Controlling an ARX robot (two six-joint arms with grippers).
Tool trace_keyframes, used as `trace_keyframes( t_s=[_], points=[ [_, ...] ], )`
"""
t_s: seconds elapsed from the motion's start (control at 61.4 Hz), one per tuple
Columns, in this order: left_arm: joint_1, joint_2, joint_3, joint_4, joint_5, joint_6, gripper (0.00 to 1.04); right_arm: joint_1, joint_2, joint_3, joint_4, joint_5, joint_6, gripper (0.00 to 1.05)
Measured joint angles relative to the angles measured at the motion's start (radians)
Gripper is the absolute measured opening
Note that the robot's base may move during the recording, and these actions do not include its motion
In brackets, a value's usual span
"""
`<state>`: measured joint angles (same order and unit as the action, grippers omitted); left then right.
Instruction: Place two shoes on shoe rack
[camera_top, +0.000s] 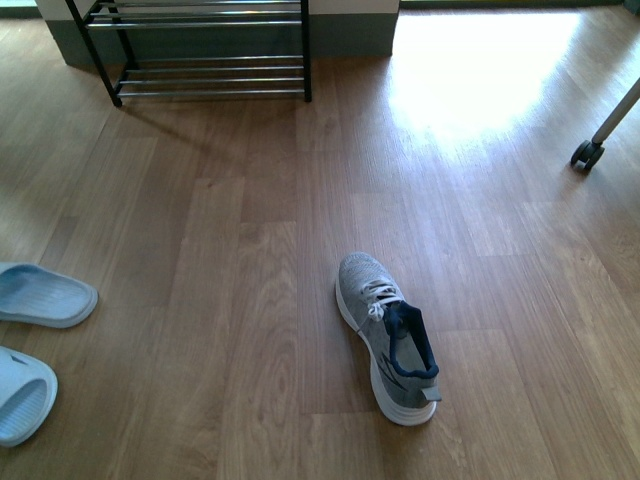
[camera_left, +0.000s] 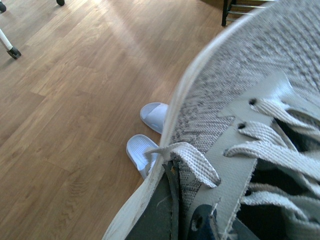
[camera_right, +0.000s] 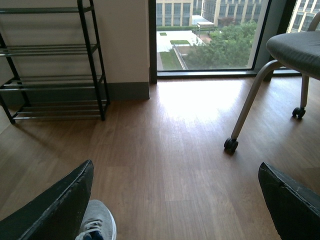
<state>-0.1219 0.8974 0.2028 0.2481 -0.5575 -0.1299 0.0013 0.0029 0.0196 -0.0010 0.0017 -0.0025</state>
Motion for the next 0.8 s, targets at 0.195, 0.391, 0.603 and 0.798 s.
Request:
trace_keyframes(
  t_s=[0.195, 0.391, 0.603, 0.798],
  points=[
    [-0.002, 0.001, 0.000, 0.000, 0.007, 0.002, 0.01, 0.000, 0.000, 0.000, 0.000, 0.001, 0.000, 0.96],
    [-0.002, 0.001, 0.000, 0.000, 0.003, 0.002, 0.01, 0.000, 0.000, 0.000, 0.000, 0.001, 0.000, 0.96],
    [0.001, 0.002, 0.000, 0.000, -0.002, 0.003, 0.01, 0.000, 0.002, 0.000, 0.000, -0.008, 0.000, 0.96],
    [0.003, 0.002, 0.000, 0.000, -0.012, 0.002, 0.01, -0.105, 0.299, 0.019, 0.139, -0.420, 0.008, 0.96]
  ],
)
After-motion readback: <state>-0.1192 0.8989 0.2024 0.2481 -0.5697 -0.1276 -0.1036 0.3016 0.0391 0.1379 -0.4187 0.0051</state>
